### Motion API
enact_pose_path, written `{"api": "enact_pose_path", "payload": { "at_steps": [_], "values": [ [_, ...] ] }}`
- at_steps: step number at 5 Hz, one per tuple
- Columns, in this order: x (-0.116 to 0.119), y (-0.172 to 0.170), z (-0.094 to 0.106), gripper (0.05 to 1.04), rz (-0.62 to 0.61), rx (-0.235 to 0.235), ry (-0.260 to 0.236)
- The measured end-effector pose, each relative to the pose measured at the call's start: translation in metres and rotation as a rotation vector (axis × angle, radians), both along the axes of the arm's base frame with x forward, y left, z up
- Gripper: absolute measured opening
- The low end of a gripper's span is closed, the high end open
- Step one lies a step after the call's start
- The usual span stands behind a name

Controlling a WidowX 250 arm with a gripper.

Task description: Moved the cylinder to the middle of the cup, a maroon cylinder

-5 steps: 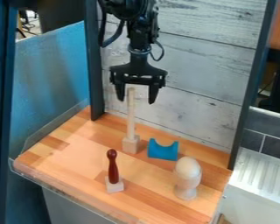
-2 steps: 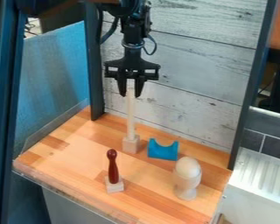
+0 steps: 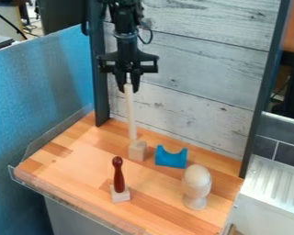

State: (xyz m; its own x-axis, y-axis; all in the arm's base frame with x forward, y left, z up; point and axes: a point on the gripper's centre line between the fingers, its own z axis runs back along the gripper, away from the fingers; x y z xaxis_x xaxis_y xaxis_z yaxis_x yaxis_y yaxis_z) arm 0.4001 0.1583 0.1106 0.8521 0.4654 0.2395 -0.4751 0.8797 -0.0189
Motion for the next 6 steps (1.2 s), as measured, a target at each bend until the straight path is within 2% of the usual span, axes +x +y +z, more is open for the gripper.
{"api": "enact_pose_path", "payload": {
  "at_steps": [2, 4, 6],
  "values": [
    [-0.008, -0.006, 0.002, 0.227, -0.038, -0.017, 0.008],
    [-0.051, -0.032, 0.015, 0.227, -0.174, -0.023, -0.023],
    [-0.081, -0.062, 0.001, 0.227, -0.296, 0.014, -0.030]
  ]
}}
